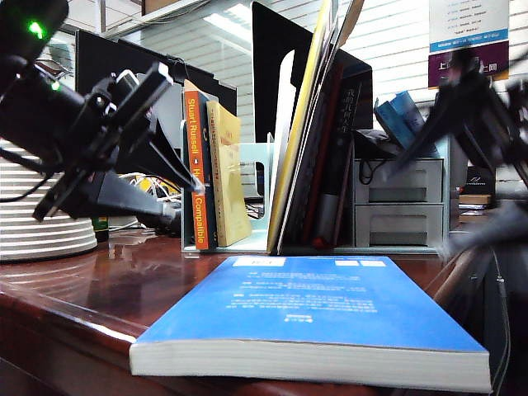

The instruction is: Pick up the blue book and put it on the bookshelf.

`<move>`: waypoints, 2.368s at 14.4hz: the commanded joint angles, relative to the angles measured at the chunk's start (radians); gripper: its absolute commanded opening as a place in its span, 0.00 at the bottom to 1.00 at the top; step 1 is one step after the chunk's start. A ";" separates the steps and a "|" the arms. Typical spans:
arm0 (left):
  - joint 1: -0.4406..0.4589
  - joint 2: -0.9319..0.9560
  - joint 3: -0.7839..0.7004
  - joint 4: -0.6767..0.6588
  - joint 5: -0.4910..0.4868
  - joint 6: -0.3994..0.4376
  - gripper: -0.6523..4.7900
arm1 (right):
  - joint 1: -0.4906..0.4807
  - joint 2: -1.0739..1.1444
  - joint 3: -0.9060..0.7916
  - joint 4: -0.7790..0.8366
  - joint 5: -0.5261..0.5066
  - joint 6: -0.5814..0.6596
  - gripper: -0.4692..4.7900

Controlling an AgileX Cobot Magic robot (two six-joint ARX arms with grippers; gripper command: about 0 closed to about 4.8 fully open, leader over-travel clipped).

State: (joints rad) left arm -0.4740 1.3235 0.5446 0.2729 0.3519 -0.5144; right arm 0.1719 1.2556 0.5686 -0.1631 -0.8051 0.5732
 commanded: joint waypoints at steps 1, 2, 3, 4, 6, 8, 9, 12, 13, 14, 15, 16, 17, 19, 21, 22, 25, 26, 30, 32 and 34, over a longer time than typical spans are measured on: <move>-0.008 0.019 0.003 0.008 0.018 -0.021 0.52 | 0.001 0.041 0.001 -0.068 -0.003 -0.028 0.89; -0.014 0.025 0.003 0.001 0.027 -0.021 0.52 | 0.002 0.053 0.001 -0.085 -0.007 -0.029 0.89; -0.019 0.031 0.003 -0.004 0.053 -0.021 0.52 | 0.003 0.063 -0.004 -0.097 -0.010 -0.033 0.89; -0.037 0.041 0.003 -0.005 0.065 -0.022 0.52 | 0.003 0.063 -0.018 -0.096 -0.009 -0.035 0.89; -0.067 0.068 0.003 -0.003 0.082 -0.021 0.52 | 0.009 0.064 -0.042 -0.095 -0.021 -0.035 0.88; -0.090 0.087 0.003 -0.004 0.072 -0.021 0.52 | 0.017 0.064 -0.046 -0.094 -0.025 -0.050 0.88; -0.101 0.094 0.003 -0.011 0.052 -0.023 0.52 | 0.024 0.064 -0.047 -0.091 -0.024 -0.051 0.88; -0.108 0.117 0.003 -0.009 0.029 -0.069 0.52 | 0.028 0.064 -0.047 -0.075 -0.024 -0.051 0.88; -0.111 0.138 0.003 -0.008 0.041 -0.093 0.52 | 0.028 0.064 -0.047 -0.068 -0.024 -0.050 0.88; -0.121 0.163 0.003 0.008 0.076 -0.114 0.52 | 0.028 0.064 -0.047 -0.068 -0.024 -0.050 0.88; -0.132 0.180 0.003 0.031 0.104 -0.115 0.52 | 0.028 0.063 -0.047 -0.068 -0.024 -0.051 0.88; -0.153 0.189 0.003 0.056 0.109 -0.118 0.52 | 0.029 0.063 -0.047 -0.067 -0.024 -0.051 0.88; -0.171 0.190 0.003 0.082 0.114 -0.132 0.52 | 0.029 0.063 -0.047 -0.065 -0.024 -0.051 0.88; -0.196 0.190 0.003 0.137 0.132 -0.156 0.51 | 0.029 0.063 -0.047 -0.064 -0.014 -0.054 0.88; -0.203 0.190 0.003 0.138 0.131 -0.156 0.51 | 0.029 0.063 -0.047 -0.063 -0.001 -0.054 0.73; -0.203 0.190 0.003 0.138 0.134 -0.156 0.51 | 0.029 0.063 -0.047 -0.063 -0.001 -0.054 0.56; -0.207 0.190 0.003 0.140 0.162 -0.156 0.51 | 0.029 0.064 -0.047 -0.063 0.003 -0.055 0.52; -0.208 0.190 0.003 0.140 0.162 -0.156 0.51 | 0.029 0.064 -0.047 -0.063 0.004 -0.060 0.54; -0.208 0.192 0.003 0.142 0.192 -0.156 0.50 | 0.029 0.066 -0.047 -0.065 0.029 -0.077 0.78; -0.209 0.192 0.003 0.156 0.253 -0.156 0.50 | 0.029 0.068 -0.047 -0.065 0.046 -0.078 0.86; -0.219 0.192 0.004 0.172 0.295 -0.156 0.50 | 0.029 0.068 -0.047 -0.064 0.048 -0.078 0.86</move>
State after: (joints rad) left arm -0.6842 1.5158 0.5453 0.4248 0.6216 -0.6712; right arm 0.1986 1.3247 0.5190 -0.2371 -0.7563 0.5026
